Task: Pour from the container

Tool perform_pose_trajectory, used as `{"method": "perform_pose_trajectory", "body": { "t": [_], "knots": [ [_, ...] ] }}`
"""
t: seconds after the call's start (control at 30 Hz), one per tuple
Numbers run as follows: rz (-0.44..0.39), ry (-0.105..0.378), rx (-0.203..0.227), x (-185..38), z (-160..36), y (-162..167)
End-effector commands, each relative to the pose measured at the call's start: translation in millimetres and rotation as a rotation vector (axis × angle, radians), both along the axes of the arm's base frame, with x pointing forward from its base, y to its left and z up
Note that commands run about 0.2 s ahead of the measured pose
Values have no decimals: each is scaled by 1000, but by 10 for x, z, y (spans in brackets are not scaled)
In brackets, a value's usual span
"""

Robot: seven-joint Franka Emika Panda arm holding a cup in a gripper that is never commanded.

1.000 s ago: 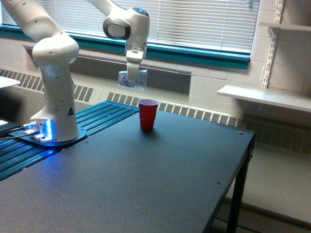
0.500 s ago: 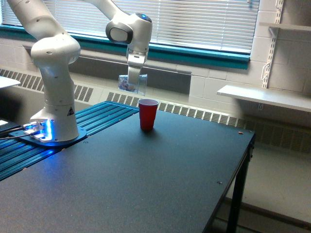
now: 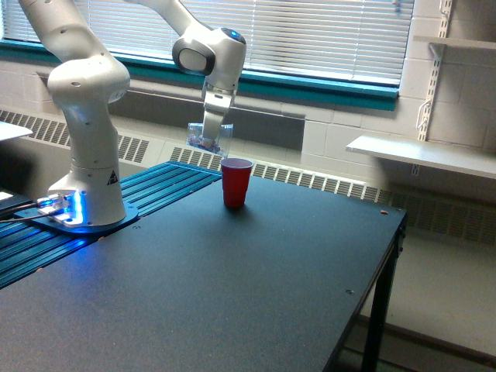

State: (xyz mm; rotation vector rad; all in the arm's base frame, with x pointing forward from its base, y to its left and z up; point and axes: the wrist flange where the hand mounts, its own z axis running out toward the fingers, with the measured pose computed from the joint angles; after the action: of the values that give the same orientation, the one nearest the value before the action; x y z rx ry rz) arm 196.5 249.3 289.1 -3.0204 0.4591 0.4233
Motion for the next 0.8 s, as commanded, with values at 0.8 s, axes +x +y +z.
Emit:
{"method": "perform_pose_trajectory", "body": {
  "t": [0.8],
  "knots": [
    [-107,45,0,336,112,-58]
  ]
}}
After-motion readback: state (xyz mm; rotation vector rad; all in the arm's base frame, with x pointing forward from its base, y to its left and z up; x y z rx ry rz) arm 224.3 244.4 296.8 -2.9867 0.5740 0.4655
